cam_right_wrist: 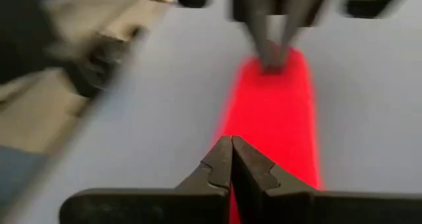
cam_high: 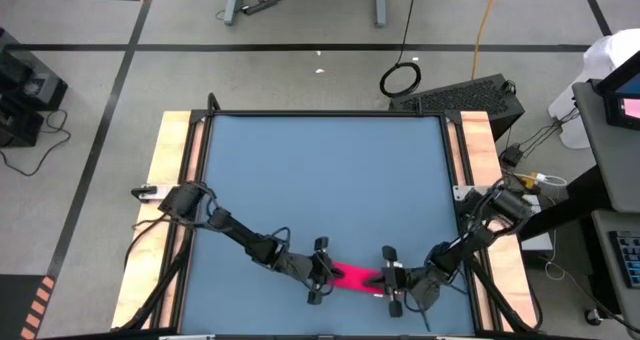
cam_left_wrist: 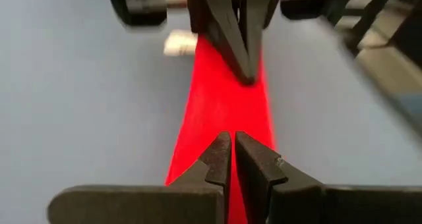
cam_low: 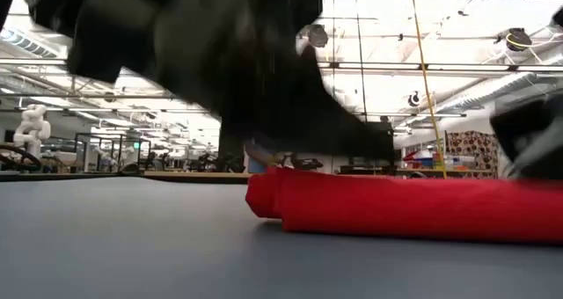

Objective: Roll towel
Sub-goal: Roll the red towel, then return to Home Position

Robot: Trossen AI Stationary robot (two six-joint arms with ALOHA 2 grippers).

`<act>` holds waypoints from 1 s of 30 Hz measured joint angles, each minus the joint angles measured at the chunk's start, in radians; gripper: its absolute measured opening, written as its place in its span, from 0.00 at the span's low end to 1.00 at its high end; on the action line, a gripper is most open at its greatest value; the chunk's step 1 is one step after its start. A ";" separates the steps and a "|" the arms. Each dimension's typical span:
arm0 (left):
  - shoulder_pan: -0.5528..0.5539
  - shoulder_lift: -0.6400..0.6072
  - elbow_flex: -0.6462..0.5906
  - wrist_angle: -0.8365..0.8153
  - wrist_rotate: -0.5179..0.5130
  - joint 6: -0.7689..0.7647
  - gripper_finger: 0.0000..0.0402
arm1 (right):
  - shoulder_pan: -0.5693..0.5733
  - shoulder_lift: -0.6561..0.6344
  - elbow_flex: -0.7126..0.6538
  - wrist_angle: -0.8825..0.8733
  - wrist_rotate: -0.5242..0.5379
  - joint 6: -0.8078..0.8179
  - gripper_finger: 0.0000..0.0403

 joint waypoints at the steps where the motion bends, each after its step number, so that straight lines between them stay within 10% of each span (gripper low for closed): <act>1: 0.000 -0.022 0.000 -0.001 0.009 0.014 0.07 | 0.000 -0.028 0.000 0.001 -0.034 -0.022 0.00; 30: 0.178 -0.430 -0.033 -0.232 -0.037 0.306 0.02 | -0.173 -1.188 -0.067 -0.967 -0.146 -0.619 0.00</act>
